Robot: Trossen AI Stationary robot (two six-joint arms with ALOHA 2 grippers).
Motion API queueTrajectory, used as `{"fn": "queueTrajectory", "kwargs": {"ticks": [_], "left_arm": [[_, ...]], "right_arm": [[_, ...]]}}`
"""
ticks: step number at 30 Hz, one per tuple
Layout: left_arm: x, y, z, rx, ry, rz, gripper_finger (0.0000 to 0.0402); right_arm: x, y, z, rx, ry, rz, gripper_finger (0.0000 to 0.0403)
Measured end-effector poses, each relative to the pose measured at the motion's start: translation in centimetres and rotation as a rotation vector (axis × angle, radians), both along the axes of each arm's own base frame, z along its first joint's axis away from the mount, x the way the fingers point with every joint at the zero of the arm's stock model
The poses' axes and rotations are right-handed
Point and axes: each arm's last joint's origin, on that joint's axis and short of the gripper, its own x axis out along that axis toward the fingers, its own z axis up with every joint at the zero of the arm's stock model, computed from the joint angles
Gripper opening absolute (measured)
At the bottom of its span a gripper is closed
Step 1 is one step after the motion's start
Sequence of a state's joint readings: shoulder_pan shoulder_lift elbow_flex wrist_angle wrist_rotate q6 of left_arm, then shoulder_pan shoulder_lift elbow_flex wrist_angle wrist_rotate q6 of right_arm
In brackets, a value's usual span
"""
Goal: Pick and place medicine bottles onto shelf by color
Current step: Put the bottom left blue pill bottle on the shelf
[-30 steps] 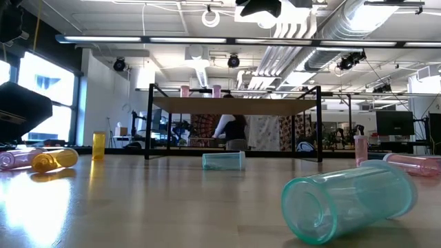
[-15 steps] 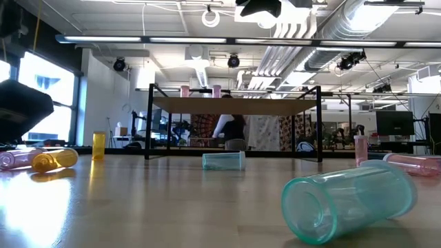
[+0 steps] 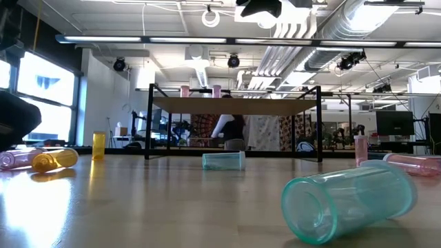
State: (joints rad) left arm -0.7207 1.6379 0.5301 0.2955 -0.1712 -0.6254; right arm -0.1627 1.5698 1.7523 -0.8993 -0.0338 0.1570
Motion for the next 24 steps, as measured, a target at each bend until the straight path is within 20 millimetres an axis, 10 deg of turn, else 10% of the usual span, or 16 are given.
{"fn": "queueTrajectory", "kwargs": {"ticks": [24], "left_arm": [[-1.5,-1.1,-0.2,0.088,-0.055,0.113,0.0141]], "right_arm": [[0.0,0.0,0.0,-0.001,-0.001,0.001,0.0165]]}}
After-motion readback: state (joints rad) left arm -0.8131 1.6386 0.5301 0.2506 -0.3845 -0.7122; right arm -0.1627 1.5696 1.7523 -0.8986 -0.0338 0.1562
